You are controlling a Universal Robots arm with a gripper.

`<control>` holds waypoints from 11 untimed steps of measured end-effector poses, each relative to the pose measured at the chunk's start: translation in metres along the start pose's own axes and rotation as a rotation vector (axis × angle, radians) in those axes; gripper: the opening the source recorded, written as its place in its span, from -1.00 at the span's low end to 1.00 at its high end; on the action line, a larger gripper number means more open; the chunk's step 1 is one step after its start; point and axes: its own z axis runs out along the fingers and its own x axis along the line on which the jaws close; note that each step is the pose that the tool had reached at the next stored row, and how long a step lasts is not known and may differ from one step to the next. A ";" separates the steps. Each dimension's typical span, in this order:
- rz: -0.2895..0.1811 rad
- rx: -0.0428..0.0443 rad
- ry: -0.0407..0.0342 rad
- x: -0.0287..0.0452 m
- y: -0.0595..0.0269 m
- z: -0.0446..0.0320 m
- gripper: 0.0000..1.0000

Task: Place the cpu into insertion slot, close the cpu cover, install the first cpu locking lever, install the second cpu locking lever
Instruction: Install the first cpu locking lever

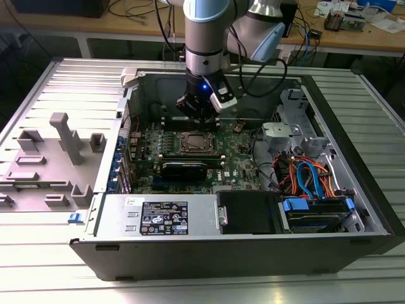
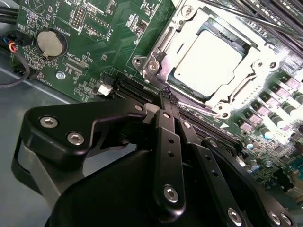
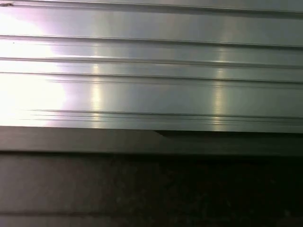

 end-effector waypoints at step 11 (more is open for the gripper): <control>-0.004 -0.0002 0.0001 -0.0017 -0.0001 0.0014 -0.79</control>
